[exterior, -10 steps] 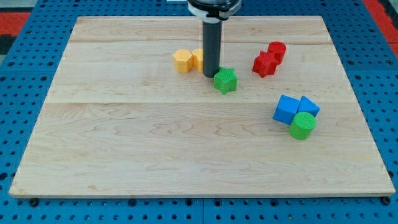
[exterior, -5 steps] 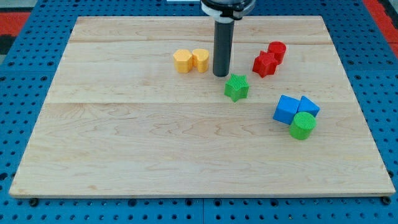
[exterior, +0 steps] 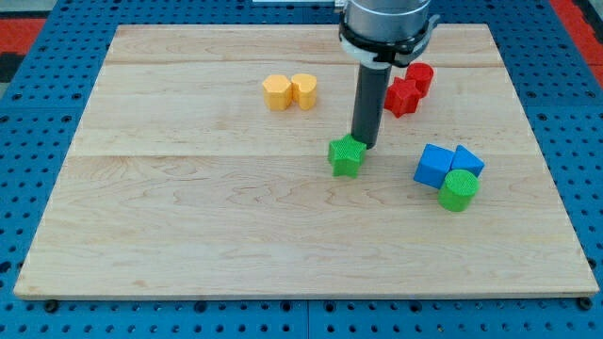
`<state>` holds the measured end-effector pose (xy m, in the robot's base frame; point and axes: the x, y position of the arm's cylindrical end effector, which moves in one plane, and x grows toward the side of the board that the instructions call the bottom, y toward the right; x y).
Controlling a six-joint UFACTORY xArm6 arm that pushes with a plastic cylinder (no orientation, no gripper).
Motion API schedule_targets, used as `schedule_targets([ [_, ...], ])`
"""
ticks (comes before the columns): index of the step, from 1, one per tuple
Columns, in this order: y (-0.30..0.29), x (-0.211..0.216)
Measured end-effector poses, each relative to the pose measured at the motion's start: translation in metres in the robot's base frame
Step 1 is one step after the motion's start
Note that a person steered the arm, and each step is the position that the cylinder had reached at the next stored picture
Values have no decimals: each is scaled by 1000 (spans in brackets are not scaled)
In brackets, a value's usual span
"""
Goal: Move the green star slightly down
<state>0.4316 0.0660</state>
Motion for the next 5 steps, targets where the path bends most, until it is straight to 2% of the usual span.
schedule_targets([
  [3,-46,41],
  [5,2,44],
])
